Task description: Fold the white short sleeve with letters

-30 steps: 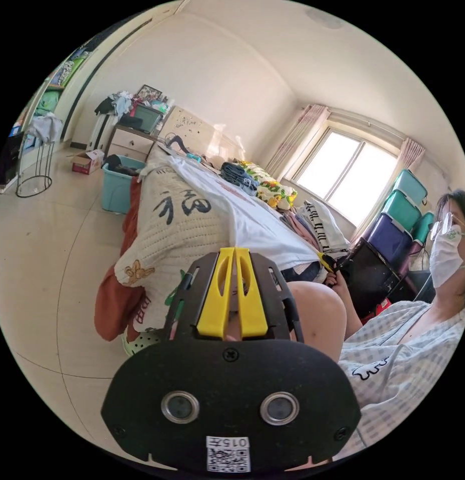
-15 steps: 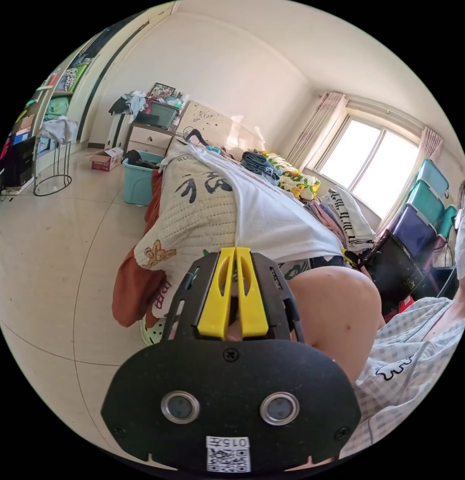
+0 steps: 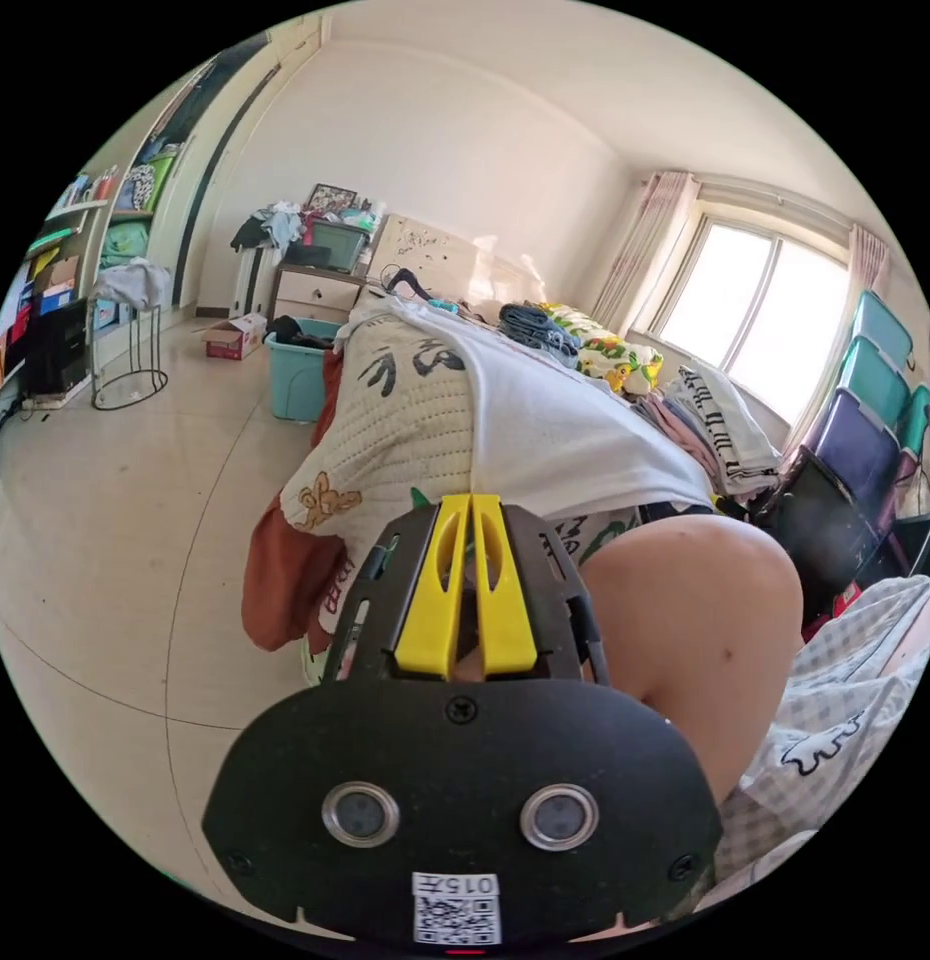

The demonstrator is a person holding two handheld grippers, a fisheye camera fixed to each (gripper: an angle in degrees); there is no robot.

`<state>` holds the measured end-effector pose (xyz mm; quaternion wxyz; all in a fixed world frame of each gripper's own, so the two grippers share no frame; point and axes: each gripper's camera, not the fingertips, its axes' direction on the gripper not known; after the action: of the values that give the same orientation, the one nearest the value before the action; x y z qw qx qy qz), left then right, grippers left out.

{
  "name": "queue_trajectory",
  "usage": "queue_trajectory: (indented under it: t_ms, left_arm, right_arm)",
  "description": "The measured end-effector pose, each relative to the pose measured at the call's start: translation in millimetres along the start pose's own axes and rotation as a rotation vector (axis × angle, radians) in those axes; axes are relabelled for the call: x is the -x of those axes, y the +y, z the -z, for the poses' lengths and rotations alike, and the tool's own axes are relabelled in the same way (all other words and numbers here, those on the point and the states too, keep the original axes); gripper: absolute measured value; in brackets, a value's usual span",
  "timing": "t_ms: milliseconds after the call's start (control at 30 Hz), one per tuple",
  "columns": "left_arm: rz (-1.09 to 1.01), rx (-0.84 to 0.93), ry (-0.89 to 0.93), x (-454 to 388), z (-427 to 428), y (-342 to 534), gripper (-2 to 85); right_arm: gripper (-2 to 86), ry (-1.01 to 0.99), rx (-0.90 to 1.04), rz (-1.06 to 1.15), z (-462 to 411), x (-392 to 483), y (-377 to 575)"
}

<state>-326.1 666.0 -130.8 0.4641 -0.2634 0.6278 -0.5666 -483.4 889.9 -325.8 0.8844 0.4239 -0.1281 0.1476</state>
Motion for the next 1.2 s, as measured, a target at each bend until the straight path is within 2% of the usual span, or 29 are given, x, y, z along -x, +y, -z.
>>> queue_trajectory:
  t_ms: [133, 233, 333, 433, 600, 667, 733, 800, 900, 967, 1067, 1133, 1200]
  left_arm:
    - [-0.013, 0.029, 0.002, 3.9, -5.4, 18.4, -0.4]
    - [0.000, 0.080, -0.086, 9.5, -1.3, 35.8, -0.3]
    - [0.019, 0.019, -0.193, 14.6, 23.1, 54.8, 0.1]
    - [-0.050, -0.097, -0.331, -6.6, 46.6, 63.9, 0.1]
    - [-0.453, -0.411, -0.542, -107.9, 45.4, 71.1, 0.5]
    - [-0.567, -0.528, -0.541, -138.9, 28.5, 71.3, 1.6]
    - [-0.612, -0.581, -0.406, -158.1, 5.6, 59.5, 3.1]
    - [-0.641, -0.466, -0.183, -179.3, -45.0, 19.3, 4.5]
    - [-0.699, -0.284, -0.009, -214.2, -138.3, -35.4, 5.3]
    - [-0.739, -0.187, 0.029, -240.1, -206.3, -64.1, 5.5]
    - [-0.717, 0.029, 0.077, -282.3, -334.7, -113.5, 5.8]
    - [-0.682, 0.123, 0.135, -305.4, -412.3, -138.9, 6.3]
    - [-0.646, 0.214, 0.117, -338.0, -512.5, -163.6, 6.7]
  right_arm:
    - [1.9, -0.128, -0.028, -0.080, -2.6, -3.2, -1.7]
    - [2.7, -0.104, -0.083, -0.134, 4.1, -5.0, 4.4]
    - [3.1, -0.007, -0.136, -0.154, 16.1, -4.0, 11.4]
    - [3.2, 0.141, -0.158, -0.127, 23.9, 7.1, 8.8]
    - [3.5, 0.158, -0.257, 0.015, 21.2, 53.0, -25.5]
    - [2.5, 0.160, -0.282, 0.181, 5.3, 95.6, -58.6]
    - [1.0, 0.160, -0.294, 0.306, -12.6, 128.5, -87.9]
    - [0.2, 0.149, -0.316, 0.391, -33.3, 153.5, -122.0]
    - [0.9, 0.134, -0.216, 0.418, -83.2, 170.4, -201.0]
    - [1.8, 0.040, -0.115, 0.304, -126.9, 157.0, -272.5]
    - [1.8, -0.047, -0.069, 0.092, -174.5, 124.4, -350.1]
    - [2.6, -0.038, -0.041, 0.032, -201.1, 111.0, -389.2]
    - [4.1, 0.009, 0.006, -0.019, -229.1, 98.8, -420.9]
